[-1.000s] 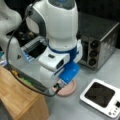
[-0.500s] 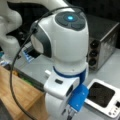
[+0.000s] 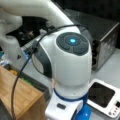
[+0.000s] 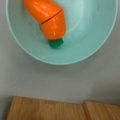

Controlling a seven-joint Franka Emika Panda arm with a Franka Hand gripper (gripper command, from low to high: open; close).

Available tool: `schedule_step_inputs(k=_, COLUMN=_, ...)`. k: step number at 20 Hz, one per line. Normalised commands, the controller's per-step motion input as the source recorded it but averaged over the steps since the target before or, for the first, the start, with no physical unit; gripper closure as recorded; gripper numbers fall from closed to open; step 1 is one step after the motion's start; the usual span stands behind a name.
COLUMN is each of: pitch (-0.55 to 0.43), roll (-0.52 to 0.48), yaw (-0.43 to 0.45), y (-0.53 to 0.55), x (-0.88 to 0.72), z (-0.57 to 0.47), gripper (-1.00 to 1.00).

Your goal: Pick up the pan. Place the pan on the table. Pick up the bowl. Place the bowl on the stove.

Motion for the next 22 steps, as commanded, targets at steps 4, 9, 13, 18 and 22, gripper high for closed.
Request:
schedule_step_inputs(k=4, pitch=0.165, roll=0.347, yaw=0.062, y=-0.39, x=0.57, z=-0.04, gripper=-1.0)
schedule_step_inputs(k=9, pitch=0.118, roll=0.353, yaw=0.044, y=-0.27, x=0.45, z=-0.02, gripper=-1.0)
schedule_step_inputs(k=13, pitch=0.03, roll=0.329, yaw=0.03, y=-0.18, x=0.36, z=-0.12, gripper=-1.0)
schedule_step_inputs(k=18, pitch=-0.027, roll=0.322, yaw=0.054, y=-0.18, x=0.28, z=-0.22, gripper=-1.0)
schedule_step_inputs(k=22, pitch=-0.052, roll=0.334, yaw=0.085, y=-0.23, x=0.16, z=-0.11, gripper=-1.0)
